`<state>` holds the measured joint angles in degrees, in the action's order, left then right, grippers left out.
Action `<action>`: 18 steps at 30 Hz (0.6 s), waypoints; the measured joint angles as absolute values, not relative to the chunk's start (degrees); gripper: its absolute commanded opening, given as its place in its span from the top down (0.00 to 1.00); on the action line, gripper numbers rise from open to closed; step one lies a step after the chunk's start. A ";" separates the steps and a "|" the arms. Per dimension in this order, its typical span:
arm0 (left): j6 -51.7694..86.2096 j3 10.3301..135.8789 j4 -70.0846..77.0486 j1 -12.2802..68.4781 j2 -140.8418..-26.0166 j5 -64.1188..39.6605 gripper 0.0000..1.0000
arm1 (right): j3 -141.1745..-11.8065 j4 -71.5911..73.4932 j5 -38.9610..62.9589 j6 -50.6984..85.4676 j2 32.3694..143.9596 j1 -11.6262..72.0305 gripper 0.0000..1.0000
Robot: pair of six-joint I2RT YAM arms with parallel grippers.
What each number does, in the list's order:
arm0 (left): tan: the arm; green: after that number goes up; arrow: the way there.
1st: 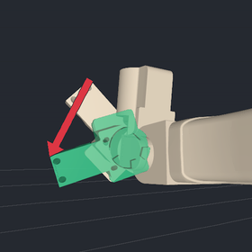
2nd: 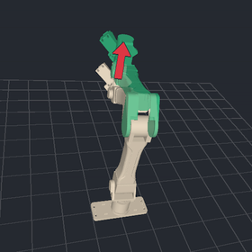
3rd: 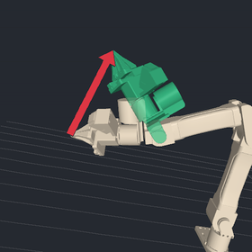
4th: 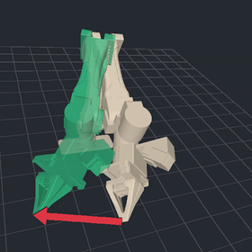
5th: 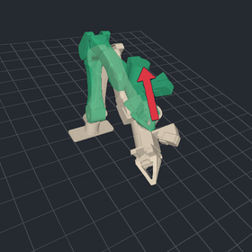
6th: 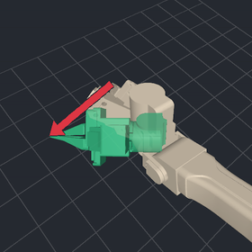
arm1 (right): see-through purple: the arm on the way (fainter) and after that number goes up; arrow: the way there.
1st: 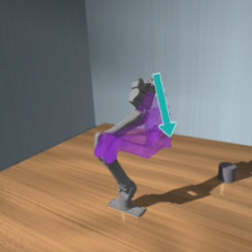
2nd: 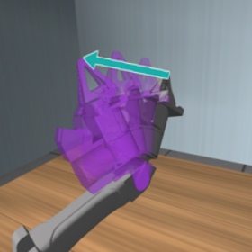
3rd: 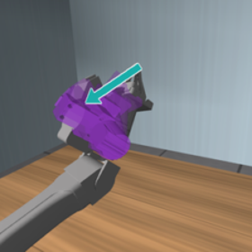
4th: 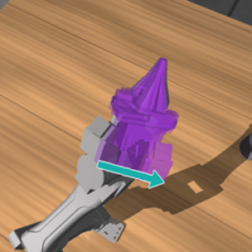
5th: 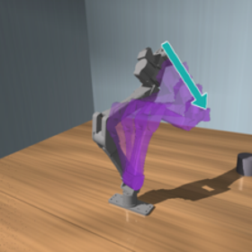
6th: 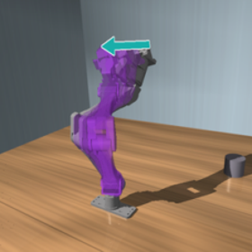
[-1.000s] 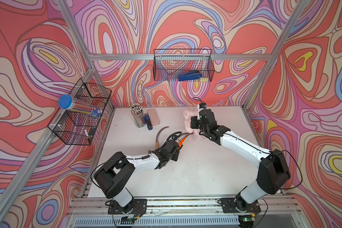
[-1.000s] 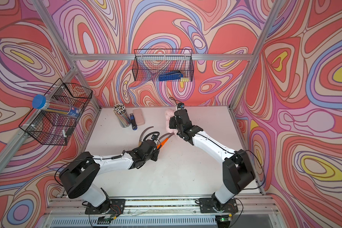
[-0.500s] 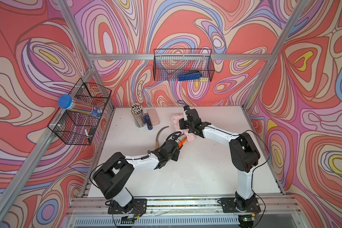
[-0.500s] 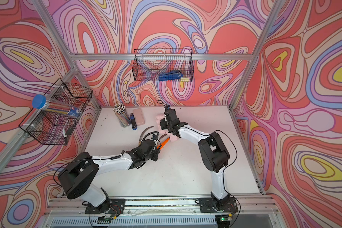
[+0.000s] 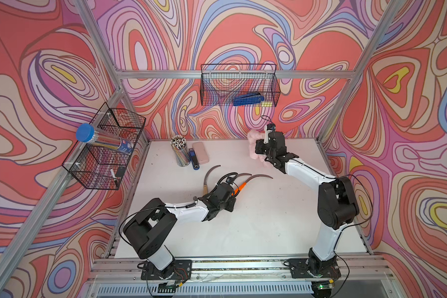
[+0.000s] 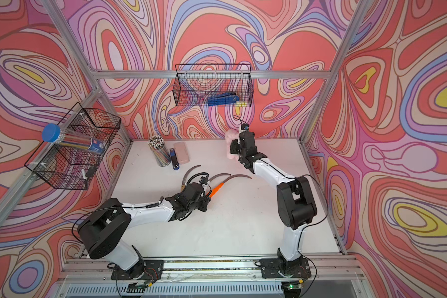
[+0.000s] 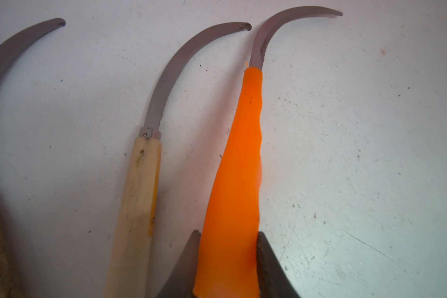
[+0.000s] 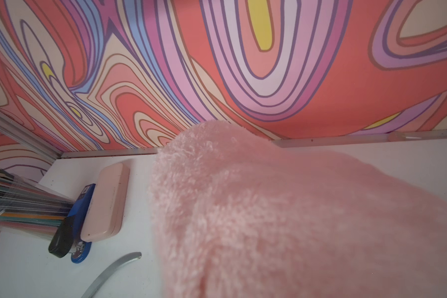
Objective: Wipe small sickles with rags
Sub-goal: Wipe the small sickle.
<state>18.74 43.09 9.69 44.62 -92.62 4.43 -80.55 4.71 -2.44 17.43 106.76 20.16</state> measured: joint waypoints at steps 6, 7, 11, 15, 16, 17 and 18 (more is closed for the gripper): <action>18.76 43.35 9.98 44.62 -94.19 4.03 1.00 | -76.16 9.74 0.82 17.45 110.48 22.22 1.00; 18.76 43.42 10.07 44.62 -94.24 4.05 1.00 | -75.40 10.37 0.97 17.43 111.53 22.68 1.00; 18.81 43.51 10.07 44.62 -94.24 4.14 1.00 | -69.78 13.37 -0.71 17.06 113.40 26.11 1.00; 18.98 43.53 10.00 44.62 -94.21 4.60 1.00 | -60.73 17.78 -3.25 17.56 112.09 30.55 1.00; 19.11 43.53 9.85 44.62 -94.21 4.58 1.00 | -57.98 18.83 -3.66 17.85 110.89 31.11 1.00; 19.14 43.53 9.61 44.64 -94.21 4.58 1.00 | -55.66 19.77 -4.08 18.15 109.58 31.31 1.00; 19.14 43.53 9.50 44.66 -94.21 4.56 1.00 | -53.65 20.49 -4.58 18.52 108.05 31.33 1.00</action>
